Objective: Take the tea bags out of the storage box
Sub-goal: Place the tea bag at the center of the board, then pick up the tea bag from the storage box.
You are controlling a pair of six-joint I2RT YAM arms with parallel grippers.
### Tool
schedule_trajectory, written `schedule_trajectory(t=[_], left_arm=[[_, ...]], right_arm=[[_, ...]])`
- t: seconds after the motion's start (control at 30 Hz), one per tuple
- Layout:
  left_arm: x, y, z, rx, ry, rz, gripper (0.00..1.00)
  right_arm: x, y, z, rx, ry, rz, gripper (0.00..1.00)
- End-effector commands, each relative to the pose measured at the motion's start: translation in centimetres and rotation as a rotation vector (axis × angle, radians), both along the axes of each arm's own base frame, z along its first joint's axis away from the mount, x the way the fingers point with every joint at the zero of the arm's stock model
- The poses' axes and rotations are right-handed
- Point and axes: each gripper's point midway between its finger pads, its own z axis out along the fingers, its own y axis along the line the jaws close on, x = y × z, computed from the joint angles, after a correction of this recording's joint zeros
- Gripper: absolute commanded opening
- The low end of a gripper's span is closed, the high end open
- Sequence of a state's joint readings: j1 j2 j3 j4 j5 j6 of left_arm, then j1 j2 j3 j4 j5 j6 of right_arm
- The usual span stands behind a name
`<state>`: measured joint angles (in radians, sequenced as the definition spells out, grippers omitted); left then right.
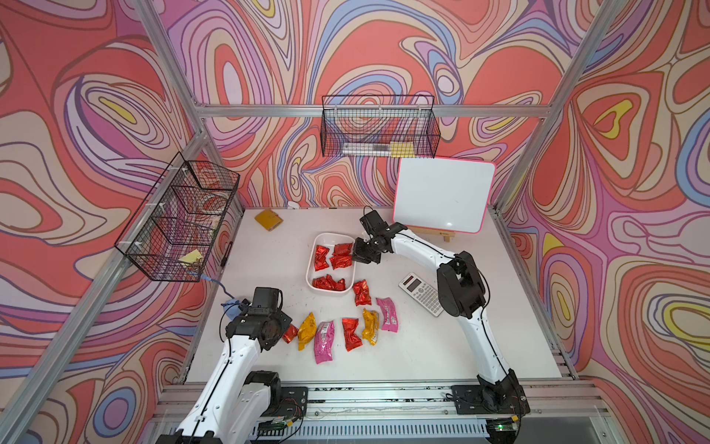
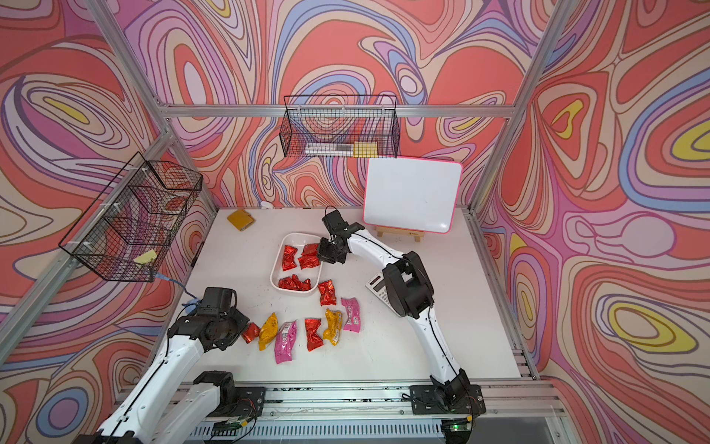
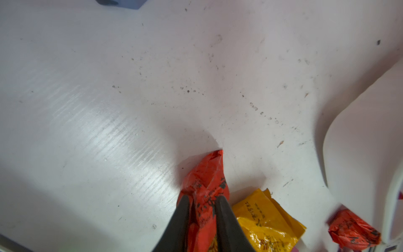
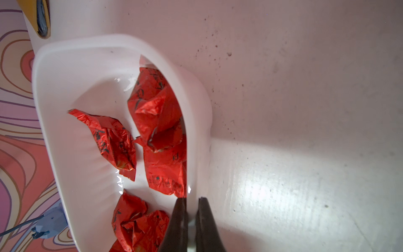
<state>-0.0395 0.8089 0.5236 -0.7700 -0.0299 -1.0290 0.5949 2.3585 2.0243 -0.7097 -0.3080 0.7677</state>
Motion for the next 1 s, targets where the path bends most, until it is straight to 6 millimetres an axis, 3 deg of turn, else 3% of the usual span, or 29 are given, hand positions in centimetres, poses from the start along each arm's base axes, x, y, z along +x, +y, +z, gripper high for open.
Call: schedule_trajectory(t=[0.0, 0.1, 0.2, 0.33, 0.5, 0.73, 0.97], left_arm=[[-0.3, 1.1, 2.0, 0.061, -0.024, 0.014, 0.53], [0.7, 1.5, 4.8, 0.116, -0.064, -0.044, 0.62], [2.9, 0.7, 8.1, 0.13, -0.138, -0.157, 0.63], [7.0, -2.0, 11.8, 0.076, -0.249, -0.332, 0.61], [11.6, -6.2, 14.2, 0.14, -0.26, -0.545, 0.61], [17.8, -11.0, 12.1, 0.214, -0.165, -0.686, 0.6], [22.6, -12.5, 6.9, 0.271, -0.012, -0.721, 0.57]], right_arm=[[-1.0, -0.8, -0.2, -0.032, 0.021, 0.012, 0.05], [-1.0, -0.7, 0.0, -0.029, 0.016, 0.013, 0.05], [-0.9, -0.7, 0.3, -0.027, 0.011, 0.015, 0.05], [-1.0, -0.7, 0.2, -0.029, 0.012, 0.018, 0.05], [-1.1, -0.7, 0.2, -0.026, 0.022, 0.018, 0.05], [-0.9, -0.5, 0.6, -0.014, 0.022, 0.001, 0.05], [-0.8, -0.7, 0.5, -0.014, 0.028, -0.021, 0.05]])
